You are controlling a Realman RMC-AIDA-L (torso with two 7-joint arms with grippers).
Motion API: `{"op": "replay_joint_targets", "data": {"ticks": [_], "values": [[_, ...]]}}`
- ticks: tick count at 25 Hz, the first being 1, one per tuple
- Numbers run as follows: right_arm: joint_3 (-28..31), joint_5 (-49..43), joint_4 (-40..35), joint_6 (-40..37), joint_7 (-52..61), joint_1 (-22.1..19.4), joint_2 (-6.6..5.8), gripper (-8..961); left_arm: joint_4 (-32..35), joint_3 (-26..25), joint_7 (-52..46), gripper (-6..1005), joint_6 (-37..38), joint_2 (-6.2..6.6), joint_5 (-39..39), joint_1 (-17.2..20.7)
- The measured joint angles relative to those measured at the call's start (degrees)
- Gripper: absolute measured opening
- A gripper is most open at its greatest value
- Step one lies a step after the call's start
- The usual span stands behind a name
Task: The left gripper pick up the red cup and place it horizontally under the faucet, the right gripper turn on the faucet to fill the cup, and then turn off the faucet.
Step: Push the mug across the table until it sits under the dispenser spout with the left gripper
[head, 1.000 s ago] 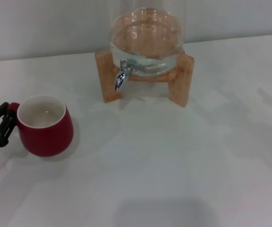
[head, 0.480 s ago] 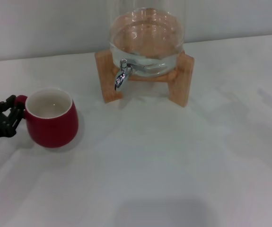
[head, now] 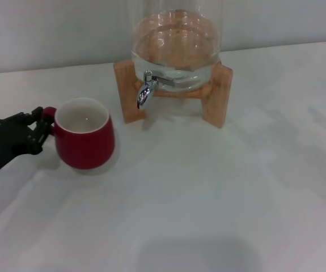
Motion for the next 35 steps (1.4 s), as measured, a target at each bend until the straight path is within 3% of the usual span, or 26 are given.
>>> {"op": "replay_joint_targets", "data": {"ticks": [28, 35], "values": [[0.2, 0.1, 1.2, 0.0, -0.7, 0.4, -0.13, 781, 1.7, 15.4, -13.5, 191, 6.0, 0.22, 0.2, -4.9], [0.7, 0.1, 1.4, 0.2, -0.8, 0.5, -0.18, 780, 1.8, 16.2, -14.1, 189, 6.1, 0.28, 0.3, -5.3]]}}
